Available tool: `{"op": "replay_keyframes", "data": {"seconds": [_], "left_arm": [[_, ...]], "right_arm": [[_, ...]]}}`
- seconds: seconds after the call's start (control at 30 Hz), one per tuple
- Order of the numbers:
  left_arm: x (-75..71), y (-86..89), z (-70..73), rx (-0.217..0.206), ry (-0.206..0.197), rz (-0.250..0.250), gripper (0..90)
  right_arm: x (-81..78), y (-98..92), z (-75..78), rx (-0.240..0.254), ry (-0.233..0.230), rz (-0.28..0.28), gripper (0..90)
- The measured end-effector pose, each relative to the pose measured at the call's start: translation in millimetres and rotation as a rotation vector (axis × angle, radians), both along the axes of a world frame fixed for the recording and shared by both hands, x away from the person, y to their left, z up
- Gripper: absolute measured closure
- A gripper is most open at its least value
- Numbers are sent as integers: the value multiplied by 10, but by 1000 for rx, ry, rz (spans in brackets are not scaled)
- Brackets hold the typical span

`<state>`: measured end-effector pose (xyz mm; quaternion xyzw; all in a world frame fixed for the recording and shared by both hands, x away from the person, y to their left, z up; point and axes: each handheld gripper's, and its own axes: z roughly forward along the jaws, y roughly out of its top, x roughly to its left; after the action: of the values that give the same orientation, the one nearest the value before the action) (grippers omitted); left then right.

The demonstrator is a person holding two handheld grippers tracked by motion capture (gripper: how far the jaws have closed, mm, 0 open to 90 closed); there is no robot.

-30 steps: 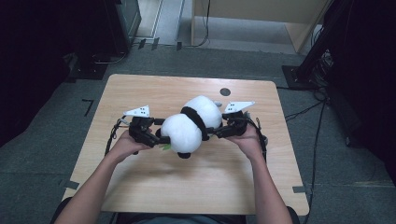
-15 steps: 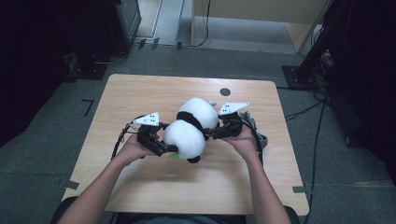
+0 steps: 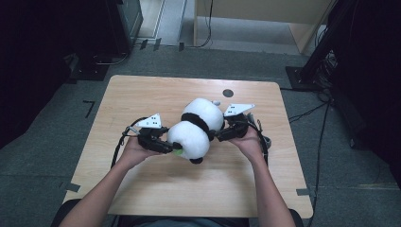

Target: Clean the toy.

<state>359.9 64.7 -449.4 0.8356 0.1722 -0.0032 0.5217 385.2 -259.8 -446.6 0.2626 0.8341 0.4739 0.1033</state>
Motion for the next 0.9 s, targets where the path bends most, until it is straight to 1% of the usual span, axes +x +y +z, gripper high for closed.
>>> {"op": "replay_keyframes", "data": {"seconds": [0.07,0.17,0.23,0.27,0.3,0.33,0.37,0.4,0.43,0.5,0.57,0.63,0.73,0.8,0.87,0.9], "left_arm": [[-5,10,24,-7,-10,1,373],[10,44,56,-34,9,-2,399],[20,64,77,-38,9,2,407],[27,77,86,-40,10,2,416],[33,89,94,-40,9,13,426],[41,105,102,-37,6,40,436],[62,134,108,-36,3,68,442],[100,186,114,-49,15,103,442],[122,219,115,-67,25,122,441],[167,289,120,-106,25,167,440],[195,317,124,-123,13,214,438],[218,323,117,-121,6,244,433],[263,318,98,-109,3,280,429],[297,318,92,-111,14,291,426],[323,314,93,-118,23,300,424],[336,310,93,-121,26,303,422]], "right_arm": [[5,-22,-4,-1,8,-1,170],[1,-73,11,14,18,-10,151],[1,-100,15,23,14,-20,146],[1,-112,14,26,22,-28,146],[4,-124,10,25,25,-39,147],[-2,-138,10,16,30,-66,167],[-5,-157,4,-8,19,-108,180],[-8,-186,-2,-31,14,-142,184],[2,-238,-14,-38,24,-164,190],[0,-314,-29,-29,43,-197,193],[-6,-388,-33,-22,51,-229,193],[-27,-445,-24,-12,52,-256,193],[-67,-529,-16,-20,54,-304,195],[-98,-604,-14,-31,57,-342,212],[-138,-690,-12,-28,47,-381,220],[-157,-735,-7,-24,51,-400,220]]}}
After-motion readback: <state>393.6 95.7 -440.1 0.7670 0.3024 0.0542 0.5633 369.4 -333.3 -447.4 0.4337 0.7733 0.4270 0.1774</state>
